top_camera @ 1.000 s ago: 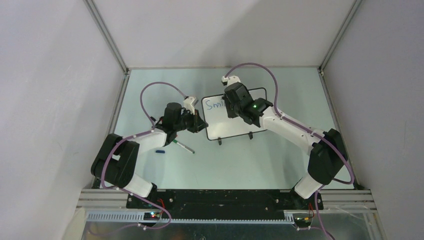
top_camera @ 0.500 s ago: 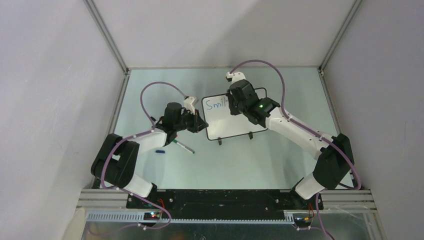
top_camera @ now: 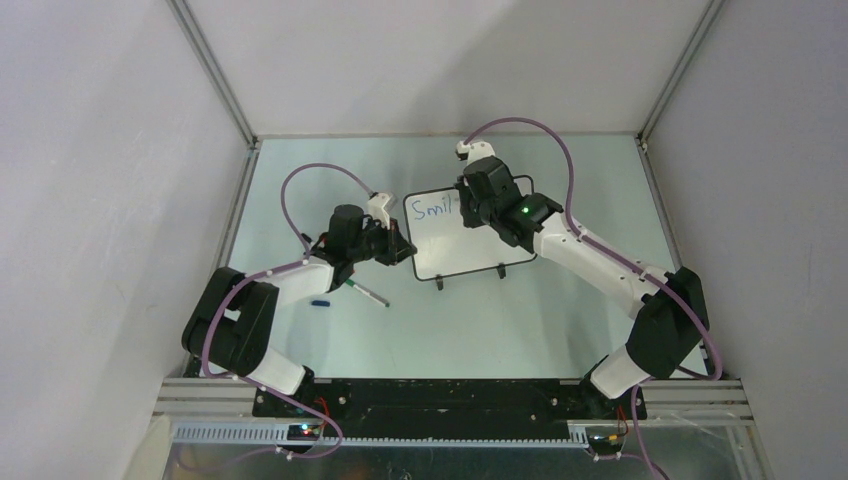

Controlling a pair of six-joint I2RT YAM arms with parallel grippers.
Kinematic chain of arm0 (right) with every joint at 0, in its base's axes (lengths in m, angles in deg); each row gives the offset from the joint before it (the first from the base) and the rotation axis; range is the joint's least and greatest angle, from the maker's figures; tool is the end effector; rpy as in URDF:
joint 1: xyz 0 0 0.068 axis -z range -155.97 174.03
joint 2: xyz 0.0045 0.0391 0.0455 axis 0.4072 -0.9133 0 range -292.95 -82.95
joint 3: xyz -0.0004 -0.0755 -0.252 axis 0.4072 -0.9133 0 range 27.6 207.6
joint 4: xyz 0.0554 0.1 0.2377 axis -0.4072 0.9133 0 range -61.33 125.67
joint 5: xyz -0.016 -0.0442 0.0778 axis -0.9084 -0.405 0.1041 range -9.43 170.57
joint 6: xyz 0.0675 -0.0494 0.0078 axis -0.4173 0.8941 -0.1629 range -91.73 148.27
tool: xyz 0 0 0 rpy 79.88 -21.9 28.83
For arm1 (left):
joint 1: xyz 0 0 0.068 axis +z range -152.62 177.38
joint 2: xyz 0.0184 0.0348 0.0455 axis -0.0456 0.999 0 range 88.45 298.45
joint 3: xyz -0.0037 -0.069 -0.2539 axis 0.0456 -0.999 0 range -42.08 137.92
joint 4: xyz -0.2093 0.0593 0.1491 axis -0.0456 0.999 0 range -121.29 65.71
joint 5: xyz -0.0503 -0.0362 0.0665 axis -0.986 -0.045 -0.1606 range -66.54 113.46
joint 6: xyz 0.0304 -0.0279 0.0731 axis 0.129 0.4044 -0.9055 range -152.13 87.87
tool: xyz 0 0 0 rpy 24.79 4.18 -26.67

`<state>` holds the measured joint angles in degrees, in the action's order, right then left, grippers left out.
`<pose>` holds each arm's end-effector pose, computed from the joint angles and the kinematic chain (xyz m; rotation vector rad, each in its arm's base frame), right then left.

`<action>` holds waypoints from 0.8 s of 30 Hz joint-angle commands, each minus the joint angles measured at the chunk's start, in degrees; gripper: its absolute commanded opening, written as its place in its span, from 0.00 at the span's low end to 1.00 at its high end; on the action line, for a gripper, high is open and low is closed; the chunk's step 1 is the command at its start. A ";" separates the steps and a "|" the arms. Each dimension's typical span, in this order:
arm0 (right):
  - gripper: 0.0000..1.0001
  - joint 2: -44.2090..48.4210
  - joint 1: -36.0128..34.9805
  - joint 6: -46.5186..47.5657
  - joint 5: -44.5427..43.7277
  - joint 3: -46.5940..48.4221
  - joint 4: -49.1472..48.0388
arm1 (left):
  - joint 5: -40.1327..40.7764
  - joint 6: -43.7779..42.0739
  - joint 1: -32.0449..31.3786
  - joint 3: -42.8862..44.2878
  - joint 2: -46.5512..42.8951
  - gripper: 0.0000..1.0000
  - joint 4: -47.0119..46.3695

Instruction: Write a sentence on the whiteboard

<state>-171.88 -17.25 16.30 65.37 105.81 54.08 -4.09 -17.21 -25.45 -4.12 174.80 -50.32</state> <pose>0.3033 0.2406 0.2948 -0.4087 2.1473 0.2365 0.2949 -0.1610 0.1536 0.4504 2.0973 -0.8943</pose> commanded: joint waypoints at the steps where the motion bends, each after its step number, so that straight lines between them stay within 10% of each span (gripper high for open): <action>1: 0.00 0.13 0.23 -0.04 0.41 0.64 -1.40 | 0.40 -2.96 -1.36 1.14 -0.15 0.00 2.48; 24: 0.00 -2.51 0.93 -0.20 -0.14 1.03 -1.90 | 0.46 -3.05 -1.41 1.19 -0.22 0.00 2.50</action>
<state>-173.98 -16.85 16.30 65.65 105.81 53.75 -4.09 -17.24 -25.53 -4.12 174.80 -50.34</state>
